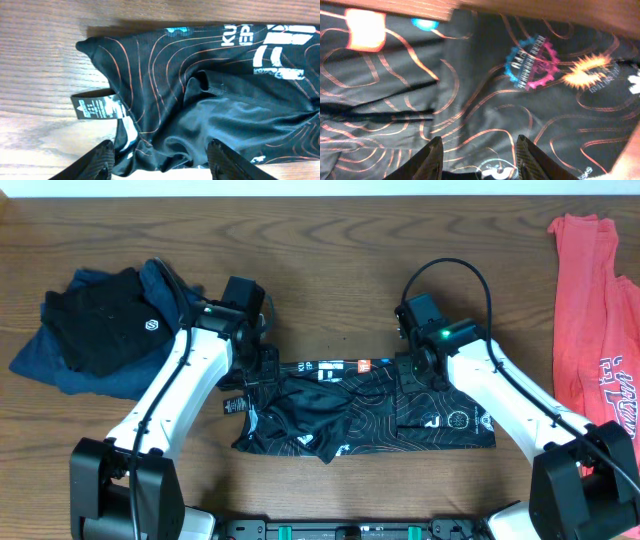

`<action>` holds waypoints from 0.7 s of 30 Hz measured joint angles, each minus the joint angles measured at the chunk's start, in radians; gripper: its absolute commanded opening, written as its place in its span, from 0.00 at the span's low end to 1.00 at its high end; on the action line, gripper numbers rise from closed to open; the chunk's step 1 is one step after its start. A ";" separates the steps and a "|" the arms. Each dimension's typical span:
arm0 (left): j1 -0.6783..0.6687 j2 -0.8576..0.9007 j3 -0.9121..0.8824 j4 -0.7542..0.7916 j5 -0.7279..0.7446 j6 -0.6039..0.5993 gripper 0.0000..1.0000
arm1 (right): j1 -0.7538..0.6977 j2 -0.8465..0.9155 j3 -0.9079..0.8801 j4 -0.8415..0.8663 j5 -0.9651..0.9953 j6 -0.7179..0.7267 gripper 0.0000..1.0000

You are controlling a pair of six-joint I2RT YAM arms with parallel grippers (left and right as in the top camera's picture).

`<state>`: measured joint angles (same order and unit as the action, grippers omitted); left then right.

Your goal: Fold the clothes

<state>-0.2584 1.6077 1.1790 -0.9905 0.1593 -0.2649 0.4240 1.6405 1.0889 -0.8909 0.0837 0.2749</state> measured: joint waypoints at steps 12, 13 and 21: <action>0.064 0.065 -0.106 0.057 0.005 0.015 0.64 | -0.072 -0.035 0.000 -0.069 0.048 0.040 0.50; 0.064 0.070 -0.119 0.064 0.011 0.019 0.64 | -0.072 -0.035 0.000 -0.070 0.049 0.040 0.50; 0.064 0.072 -0.225 0.177 0.028 0.031 0.64 | -0.072 -0.036 0.000 -0.078 0.049 0.040 0.50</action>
<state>-0.1944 1.6798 0.9535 -0.8139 0.1875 -0.2344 0.3515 1.6047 1.0893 -0.9688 0.1326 0.3153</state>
